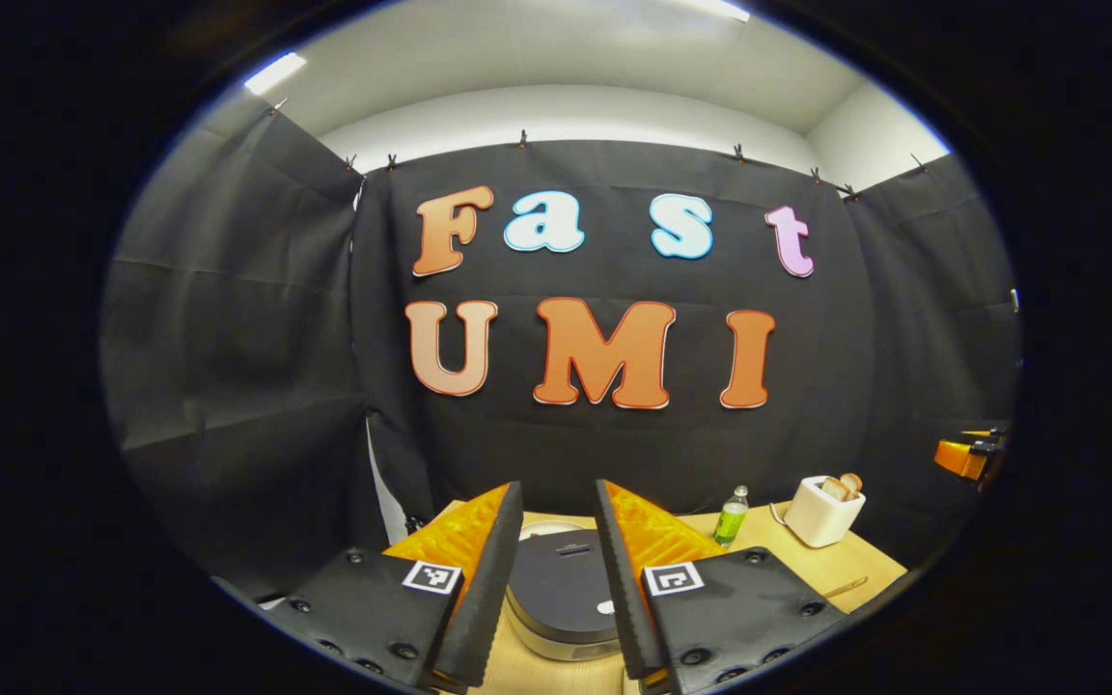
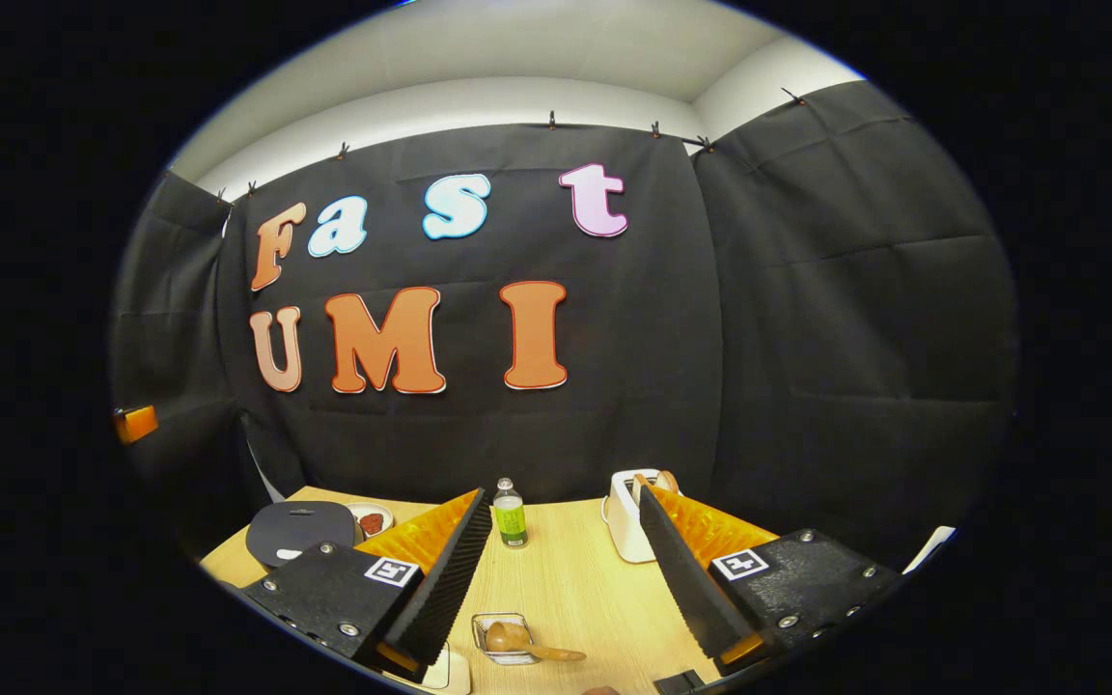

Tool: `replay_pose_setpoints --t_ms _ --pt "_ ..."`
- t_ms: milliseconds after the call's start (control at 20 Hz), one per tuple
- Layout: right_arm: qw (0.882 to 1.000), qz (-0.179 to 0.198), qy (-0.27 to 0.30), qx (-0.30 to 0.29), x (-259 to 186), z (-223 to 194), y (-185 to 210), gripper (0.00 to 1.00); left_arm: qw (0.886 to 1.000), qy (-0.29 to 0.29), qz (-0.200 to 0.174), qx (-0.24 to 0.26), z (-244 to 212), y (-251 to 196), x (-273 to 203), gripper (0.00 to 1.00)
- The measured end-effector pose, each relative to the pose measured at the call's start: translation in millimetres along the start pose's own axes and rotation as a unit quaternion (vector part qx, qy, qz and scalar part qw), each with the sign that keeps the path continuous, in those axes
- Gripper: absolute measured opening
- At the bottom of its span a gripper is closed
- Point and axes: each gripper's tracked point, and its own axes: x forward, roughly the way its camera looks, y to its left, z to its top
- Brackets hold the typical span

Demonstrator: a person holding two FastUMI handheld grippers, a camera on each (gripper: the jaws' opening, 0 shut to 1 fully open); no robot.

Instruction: Close the left gripper, press the button to open the rice cooker; take a wooden spoon from the chopstick holder with the right hand, scoop a spoonful of rice and pour it into the rice cooker, then put the wooden spoon back into the chopstick holder.

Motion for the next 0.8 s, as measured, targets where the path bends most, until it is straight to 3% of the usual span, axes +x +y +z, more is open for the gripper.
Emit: replay_pose_setpoints --t_ms 50,100,200,250,400,450,500,700,800 --pt "1.000 -0.001 0.000 -0.001 0.3 0.1 -0.1 0.95 1.000 0.001 -0.002 0.002 -0.4 -1.5 0.1 0.58" --pt "1.000 -0.002 0.001 -0.002 -0.4 -0.8 -1.0 0.95 1.000 -0.004 0.002 0.009 -0.2 -0.5 -0.8 0.52" --pt "1.000 -0.005 0.001 -0.003 -0.5 -0.2 -1.9 0.95 1.000 -0.006 0.013 0.023 4.2 2.9 -1.5 0.12" --pt "1.000 -0.005 0.001 -0.003 -1.2 -0.5 -1.7 0.95 1.000 -0.005 0.010 0.025 1.4 1.0 0.9 0.04" --pt "1.000 -0.007 0.002 -0.001 -0.7 -1.5 -2.4 0.95 1.000 -0.002 0.002 0.010 -2.3 -6.8 0.8 0.04" --pt "1.000 -0.006 0.003 -0.001 -1.2 -1.7 -1.6 0.95 1.000 0.000 -0.004 0.002 -3.9 -8.0 3.3 0.09" --pt "1.000 -0.005 0.004 -0.002 -1.1 -2.3 -1.7 0.95 1.000 0.005 -0.007 -0.001 -8.0 -8.9 5.8 0.04" --pt "1.000 -0.005 0.011 -0.007 -0.8 -5.4 -1.2 0.95 0.999 0.030 -0.029 0.002 -32.6 -23.4 18.8 0.00" --pt "1.000 -0.003 0.016 -0.006 -0.8 -7.3 -1.4 0.95 0.998 0.047 -0.045 -0.004 -49.9 -37.1 28.5 0.04"
